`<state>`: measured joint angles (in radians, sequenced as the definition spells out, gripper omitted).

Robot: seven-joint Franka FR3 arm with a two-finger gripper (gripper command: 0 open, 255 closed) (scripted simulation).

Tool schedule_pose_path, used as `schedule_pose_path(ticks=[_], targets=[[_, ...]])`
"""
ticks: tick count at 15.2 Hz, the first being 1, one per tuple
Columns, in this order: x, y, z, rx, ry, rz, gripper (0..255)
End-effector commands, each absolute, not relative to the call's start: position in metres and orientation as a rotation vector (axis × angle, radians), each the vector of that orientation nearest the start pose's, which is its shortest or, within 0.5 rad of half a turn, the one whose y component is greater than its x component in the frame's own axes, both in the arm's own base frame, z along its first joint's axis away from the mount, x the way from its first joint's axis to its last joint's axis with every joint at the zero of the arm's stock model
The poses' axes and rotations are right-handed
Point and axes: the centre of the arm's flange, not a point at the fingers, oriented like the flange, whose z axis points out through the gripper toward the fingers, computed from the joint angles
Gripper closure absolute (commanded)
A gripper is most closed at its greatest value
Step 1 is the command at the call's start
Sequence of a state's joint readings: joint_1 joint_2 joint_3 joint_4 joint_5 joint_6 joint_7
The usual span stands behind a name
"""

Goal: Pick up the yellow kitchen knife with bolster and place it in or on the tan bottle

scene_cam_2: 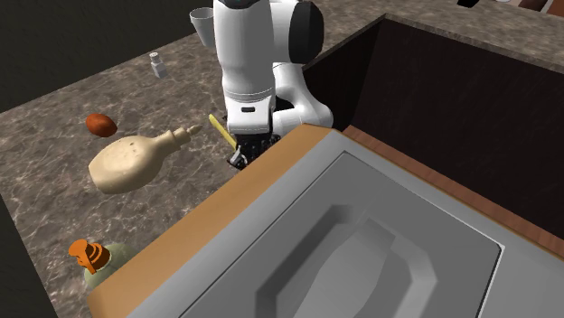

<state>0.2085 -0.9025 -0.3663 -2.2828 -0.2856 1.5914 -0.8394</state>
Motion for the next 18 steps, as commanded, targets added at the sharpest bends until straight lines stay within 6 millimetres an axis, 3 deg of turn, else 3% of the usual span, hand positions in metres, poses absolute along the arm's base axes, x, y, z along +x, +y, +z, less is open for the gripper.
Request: schedule_pose_path(ticks=[1, 18], targets=[[0.28, -0.126, 0.645, -2.97, -1.204, -0.248, 255], [0.28, -0.126, 0.735, -2.97, -1.204, -0.248, 255]])
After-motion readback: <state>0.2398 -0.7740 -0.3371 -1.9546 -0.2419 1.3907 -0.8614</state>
